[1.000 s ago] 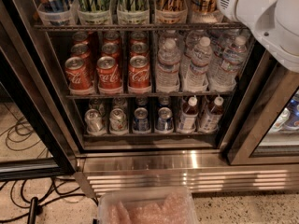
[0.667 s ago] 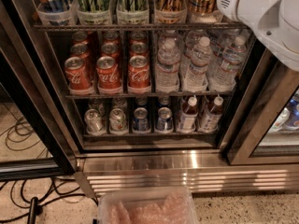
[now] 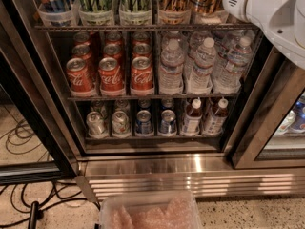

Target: Pick orange can from top shelf of fridge

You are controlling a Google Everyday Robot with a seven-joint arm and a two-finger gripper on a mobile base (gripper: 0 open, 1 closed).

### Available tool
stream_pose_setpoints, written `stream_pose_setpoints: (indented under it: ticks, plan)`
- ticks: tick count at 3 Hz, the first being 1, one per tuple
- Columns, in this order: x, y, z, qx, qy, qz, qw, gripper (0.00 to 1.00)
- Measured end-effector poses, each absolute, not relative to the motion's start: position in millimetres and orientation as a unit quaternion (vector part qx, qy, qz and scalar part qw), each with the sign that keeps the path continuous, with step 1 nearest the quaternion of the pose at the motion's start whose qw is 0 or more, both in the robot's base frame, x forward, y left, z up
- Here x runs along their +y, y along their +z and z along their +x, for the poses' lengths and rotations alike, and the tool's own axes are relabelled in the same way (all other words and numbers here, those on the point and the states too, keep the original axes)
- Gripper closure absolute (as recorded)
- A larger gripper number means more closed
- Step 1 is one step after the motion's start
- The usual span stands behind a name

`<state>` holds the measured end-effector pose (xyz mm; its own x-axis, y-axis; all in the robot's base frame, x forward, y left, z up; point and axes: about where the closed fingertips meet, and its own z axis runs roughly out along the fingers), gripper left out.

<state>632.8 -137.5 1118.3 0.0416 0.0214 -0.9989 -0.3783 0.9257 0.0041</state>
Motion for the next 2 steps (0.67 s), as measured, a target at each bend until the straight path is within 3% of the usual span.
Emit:
stream_pose_setpoints:
  ticks: [2]
  plan:
    - [-136.4,1119.6,633.4,0.677,0.141,-0.133,0.71,1.0]
